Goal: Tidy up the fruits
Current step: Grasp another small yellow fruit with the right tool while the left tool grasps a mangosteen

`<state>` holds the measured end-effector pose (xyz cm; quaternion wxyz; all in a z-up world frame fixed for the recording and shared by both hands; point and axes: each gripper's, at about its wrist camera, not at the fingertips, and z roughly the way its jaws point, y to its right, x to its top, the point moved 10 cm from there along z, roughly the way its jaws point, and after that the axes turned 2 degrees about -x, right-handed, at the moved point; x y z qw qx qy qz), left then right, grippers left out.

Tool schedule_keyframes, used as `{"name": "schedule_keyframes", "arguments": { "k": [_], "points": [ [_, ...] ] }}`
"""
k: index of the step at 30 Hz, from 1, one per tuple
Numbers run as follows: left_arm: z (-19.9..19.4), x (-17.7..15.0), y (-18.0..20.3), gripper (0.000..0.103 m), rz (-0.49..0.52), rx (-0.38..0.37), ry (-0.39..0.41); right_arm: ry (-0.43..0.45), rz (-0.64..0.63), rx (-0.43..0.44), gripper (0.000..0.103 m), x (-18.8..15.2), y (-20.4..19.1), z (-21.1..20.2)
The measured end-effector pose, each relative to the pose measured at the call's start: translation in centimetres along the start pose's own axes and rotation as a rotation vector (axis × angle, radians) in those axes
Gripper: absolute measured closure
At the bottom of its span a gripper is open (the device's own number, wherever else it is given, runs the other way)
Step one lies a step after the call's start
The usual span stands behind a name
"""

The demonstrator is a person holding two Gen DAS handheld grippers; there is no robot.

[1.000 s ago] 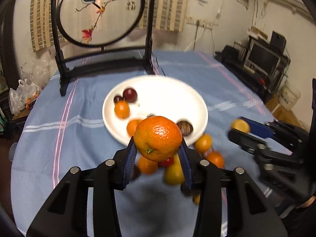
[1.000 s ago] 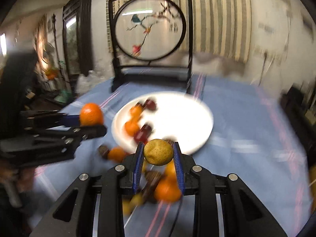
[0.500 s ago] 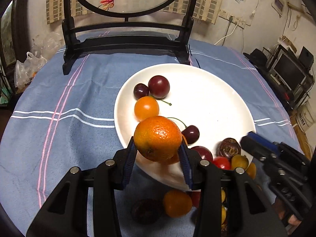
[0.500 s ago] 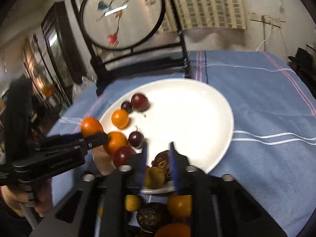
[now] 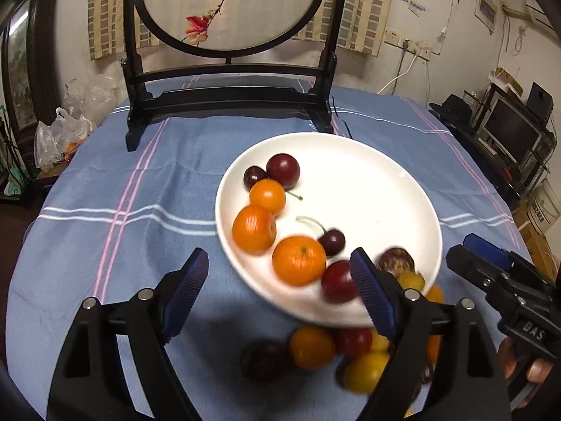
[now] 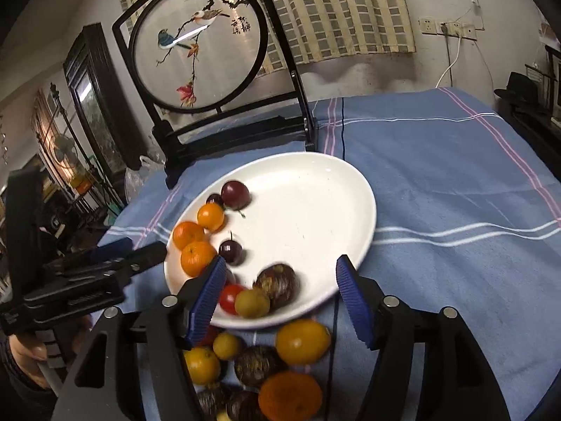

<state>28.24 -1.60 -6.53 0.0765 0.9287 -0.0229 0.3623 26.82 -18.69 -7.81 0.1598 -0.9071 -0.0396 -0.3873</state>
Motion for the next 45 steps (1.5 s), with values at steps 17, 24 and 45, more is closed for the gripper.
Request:
{"name": "schedule_keyframes", "arguments": {
  "k": [17, 24, 45],
  "points": [
    [-3.1, -10.8, -2.0, 0.014, 0.029, 0.036, -0.058, -0.234, -0.198, 0.022, 0.037, -12.9, -3.6, -4.3],
    [-2.5, -12.3, -2.6, 0.014, 0.023, 0.028, -0.097, -0.276, -0.306, -0.042, 0.057, -14.5, -6.7, -2.5],
    [1.1, -10.5, -2.9, 0.033, 0.045, 0.065, -0.16, -0.247, -0.185, 0.07, 0.08, -14.8, -5.4, -4.9]
  ]
}}
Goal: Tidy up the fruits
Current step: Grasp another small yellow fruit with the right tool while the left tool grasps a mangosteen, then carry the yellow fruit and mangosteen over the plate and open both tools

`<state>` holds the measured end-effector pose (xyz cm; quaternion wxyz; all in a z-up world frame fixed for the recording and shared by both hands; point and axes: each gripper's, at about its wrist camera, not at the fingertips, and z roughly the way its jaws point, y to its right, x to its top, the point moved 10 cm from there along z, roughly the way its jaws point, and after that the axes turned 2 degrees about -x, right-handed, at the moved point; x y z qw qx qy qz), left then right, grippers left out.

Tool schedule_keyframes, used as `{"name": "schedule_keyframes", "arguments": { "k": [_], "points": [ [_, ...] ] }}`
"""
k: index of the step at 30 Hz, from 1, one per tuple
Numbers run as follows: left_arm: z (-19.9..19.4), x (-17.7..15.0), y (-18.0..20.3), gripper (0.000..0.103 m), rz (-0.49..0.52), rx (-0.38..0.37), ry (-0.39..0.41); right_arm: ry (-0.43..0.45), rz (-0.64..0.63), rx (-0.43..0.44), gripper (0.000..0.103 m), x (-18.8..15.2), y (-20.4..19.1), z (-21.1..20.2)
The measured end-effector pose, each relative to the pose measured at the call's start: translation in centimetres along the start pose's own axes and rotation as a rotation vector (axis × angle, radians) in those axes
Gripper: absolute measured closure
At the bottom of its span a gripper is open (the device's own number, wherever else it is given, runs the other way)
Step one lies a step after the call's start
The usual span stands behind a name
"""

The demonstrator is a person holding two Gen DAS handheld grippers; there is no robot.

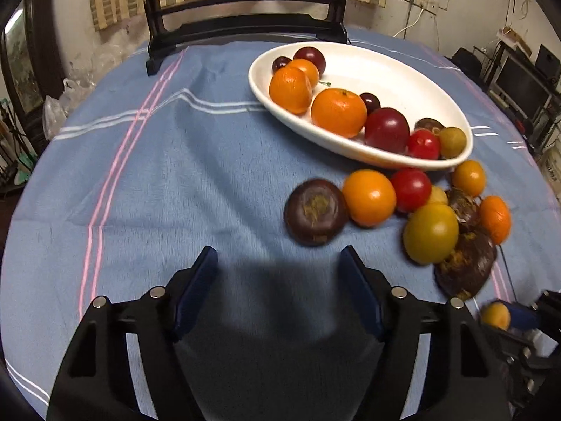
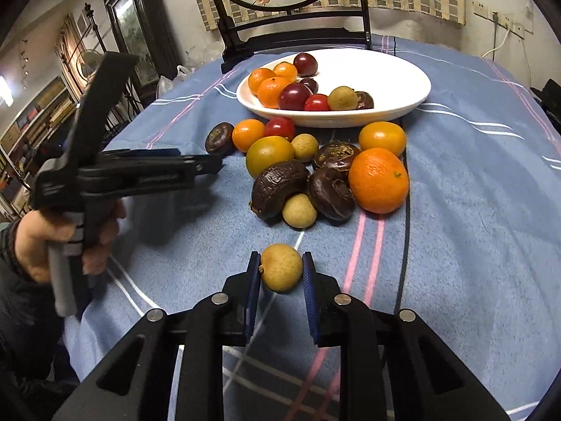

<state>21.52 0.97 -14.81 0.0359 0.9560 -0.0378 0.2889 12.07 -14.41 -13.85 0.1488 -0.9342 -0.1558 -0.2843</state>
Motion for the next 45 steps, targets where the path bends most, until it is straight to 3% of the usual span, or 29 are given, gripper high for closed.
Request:
{"name": "schedule_keyframes", "arguments": {
  "k": [3, 6, 8, 15, 20, 25, 32, 45],
  "points": [
    [0.5, 0.6, 0.5, 0.033, 0.016, 0.019, 0.008, 0.001, 0.009, 0.012, 0.08, 0.0, 0.2, -0.1],
    [0.7, 1.2, 0.8, 0.044, 0.024, 0.027, 0.02, 0.001, 0.006, 0.021, 0.08, 0.0, 0.1, -0.1],
    [0.5, 1.6, 1.2, 0.07, 0.038, 0.032, 0.029, 0.002, 0.004, 0.02, 0.079, 0.0, 0.0, -0.2],
    [-1.7, 1.6, 1.7, 0.071, 0.043, -0.018, 0.049, 0.061, -0.012, -0.04, 0.079, 2.1, 1.5, -2.0],
    [-4.3, 3.5, 2.5, 0.071, 0.03, -0.074, 0.101, 0.195, -0.022, -0.083, 0.079, 7.5, 2.7, -4.6],
    [-5.5, 7.1, 3.7, 0.071, 0.034, -0.083, 0.15, 0.285, -0.038, -0.12, 0.08, 13.3, 3.4, -4.2],
    [-3.9, 11.3, 4.7, 0.071, 0.011, -0.056, 0.171, 0.24, 0.038, -0.159, 0.079, 16.8, 6.5, 0.9],
    [0.8, 12.7, 6.4, 0.071, 0.012, -0.047, 0.122, 0.184, 0.053, -0.161, 0.079, 16.2, 8.1, 4.8]
  ]
}}
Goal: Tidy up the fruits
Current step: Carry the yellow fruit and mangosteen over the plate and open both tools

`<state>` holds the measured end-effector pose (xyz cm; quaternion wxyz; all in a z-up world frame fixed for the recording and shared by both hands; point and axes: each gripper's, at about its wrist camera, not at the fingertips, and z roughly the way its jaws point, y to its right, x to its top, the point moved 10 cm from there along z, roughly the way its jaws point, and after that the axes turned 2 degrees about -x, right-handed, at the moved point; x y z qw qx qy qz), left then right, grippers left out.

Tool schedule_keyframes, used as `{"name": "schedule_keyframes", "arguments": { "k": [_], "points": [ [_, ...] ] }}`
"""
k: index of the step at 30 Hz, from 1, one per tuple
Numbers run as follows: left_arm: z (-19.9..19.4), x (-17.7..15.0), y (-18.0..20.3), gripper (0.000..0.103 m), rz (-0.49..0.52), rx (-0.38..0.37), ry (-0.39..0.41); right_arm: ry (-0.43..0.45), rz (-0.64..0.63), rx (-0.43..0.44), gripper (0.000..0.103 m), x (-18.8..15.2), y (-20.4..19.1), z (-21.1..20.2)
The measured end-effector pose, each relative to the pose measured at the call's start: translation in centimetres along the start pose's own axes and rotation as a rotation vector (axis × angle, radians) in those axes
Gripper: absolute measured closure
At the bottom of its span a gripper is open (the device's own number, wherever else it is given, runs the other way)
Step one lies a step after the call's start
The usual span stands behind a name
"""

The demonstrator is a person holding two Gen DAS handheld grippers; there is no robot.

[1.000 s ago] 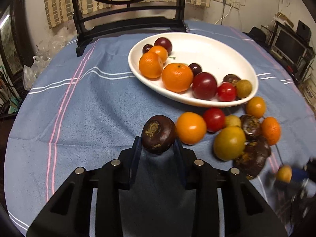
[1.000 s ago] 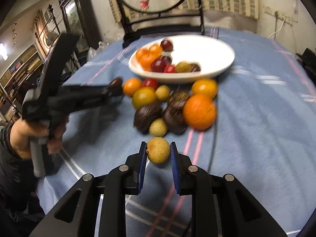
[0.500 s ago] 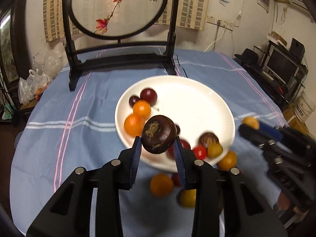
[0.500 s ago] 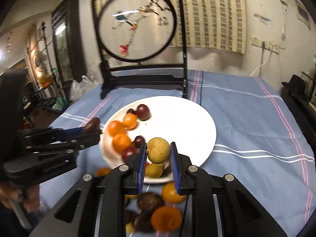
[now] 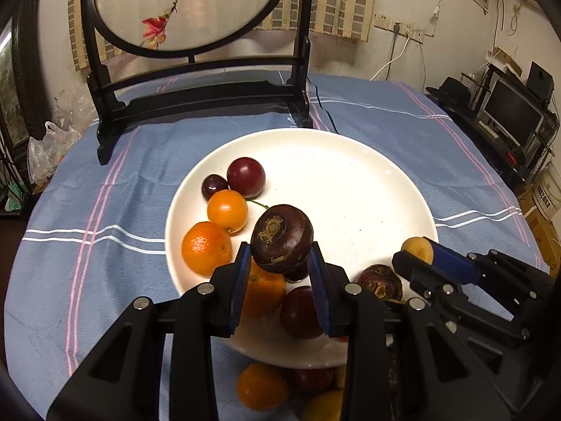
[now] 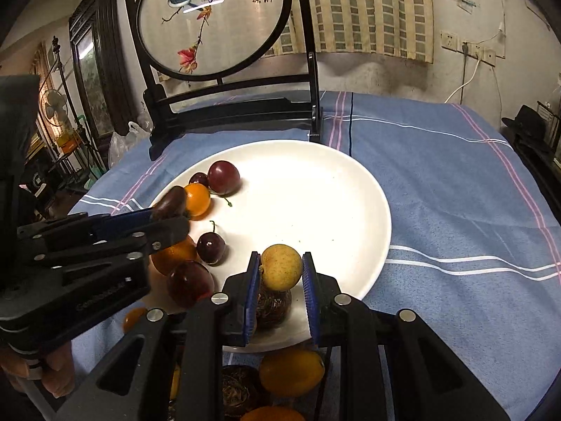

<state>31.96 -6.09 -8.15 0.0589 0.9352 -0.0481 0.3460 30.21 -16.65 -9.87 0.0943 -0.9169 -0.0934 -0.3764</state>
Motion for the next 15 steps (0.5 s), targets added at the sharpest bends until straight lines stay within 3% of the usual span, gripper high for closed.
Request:
{"name": "schedule_keyframes", "arguments": {
  "k": [15],
  "points": [
    [1.01, -0.48, 0.48, 0.071, 0.017, 0.004, 0.001, -0.015, -0.003, 0.014, 0.079, -0.28, -0.3, 0.33]
  ]
}}
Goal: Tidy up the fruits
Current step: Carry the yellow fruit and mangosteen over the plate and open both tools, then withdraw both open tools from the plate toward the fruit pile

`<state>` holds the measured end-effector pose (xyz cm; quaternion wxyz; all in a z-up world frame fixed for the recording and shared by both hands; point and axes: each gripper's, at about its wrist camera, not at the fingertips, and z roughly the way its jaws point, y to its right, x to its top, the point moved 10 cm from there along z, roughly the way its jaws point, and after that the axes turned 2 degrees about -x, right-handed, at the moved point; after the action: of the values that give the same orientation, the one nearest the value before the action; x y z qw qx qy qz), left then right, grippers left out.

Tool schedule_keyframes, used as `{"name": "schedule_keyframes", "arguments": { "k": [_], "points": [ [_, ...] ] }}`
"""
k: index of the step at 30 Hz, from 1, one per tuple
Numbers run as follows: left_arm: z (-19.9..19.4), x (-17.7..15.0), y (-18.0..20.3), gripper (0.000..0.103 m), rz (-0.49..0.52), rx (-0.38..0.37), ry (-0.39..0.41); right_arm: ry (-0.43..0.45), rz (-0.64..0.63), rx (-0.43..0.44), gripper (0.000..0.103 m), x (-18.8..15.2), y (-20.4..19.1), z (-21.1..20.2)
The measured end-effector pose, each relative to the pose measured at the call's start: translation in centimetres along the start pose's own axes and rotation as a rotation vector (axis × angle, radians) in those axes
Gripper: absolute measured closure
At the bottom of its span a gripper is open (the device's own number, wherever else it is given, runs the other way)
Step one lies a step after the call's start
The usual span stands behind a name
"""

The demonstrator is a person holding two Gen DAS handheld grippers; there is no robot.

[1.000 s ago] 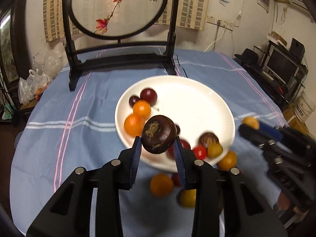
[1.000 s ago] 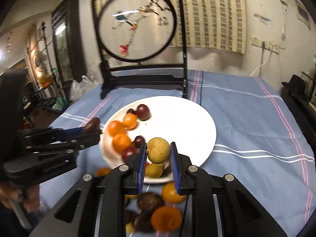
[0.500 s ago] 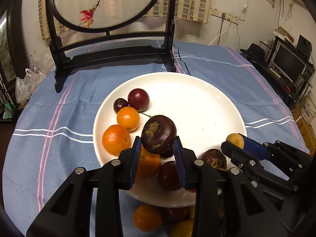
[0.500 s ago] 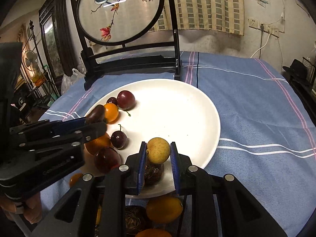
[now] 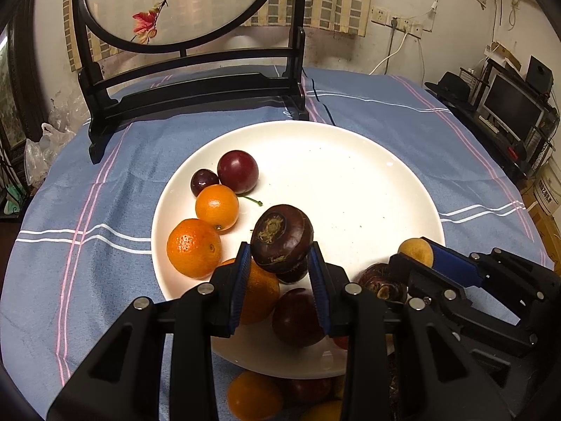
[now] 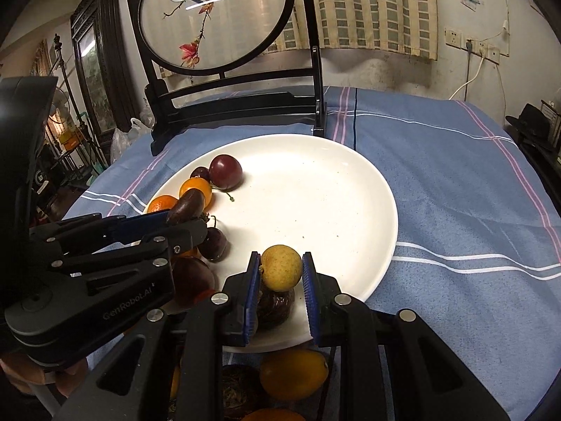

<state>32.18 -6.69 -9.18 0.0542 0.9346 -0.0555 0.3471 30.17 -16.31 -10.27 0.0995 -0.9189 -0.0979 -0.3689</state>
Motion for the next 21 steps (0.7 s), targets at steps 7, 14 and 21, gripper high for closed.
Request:
{"name": "schedule_keyframes", "arguments": {
  "k": [7, 14, 21],
  "points": [
    [0.0, -0.1, 0.2, 0.071, 0.013, 0.006, 0.007, -0.006, -0.002, -0.002, 0.079, -0.2, 0.1, 0.2],
    [-0.3, 0.0, -0.4, 0.057, -0.002, 0.021, 0.007, 0.019, 0.015, -0.017, 0.061, 0.0, 0.6, -0.2],
    [-3.2, -0.6, -0.7, 0.049, -0.003, 0.023, 0.038, 0.033, -0.043, -0.079, 0.055, -0.3, 0.0, -2.3]
  ]
}}
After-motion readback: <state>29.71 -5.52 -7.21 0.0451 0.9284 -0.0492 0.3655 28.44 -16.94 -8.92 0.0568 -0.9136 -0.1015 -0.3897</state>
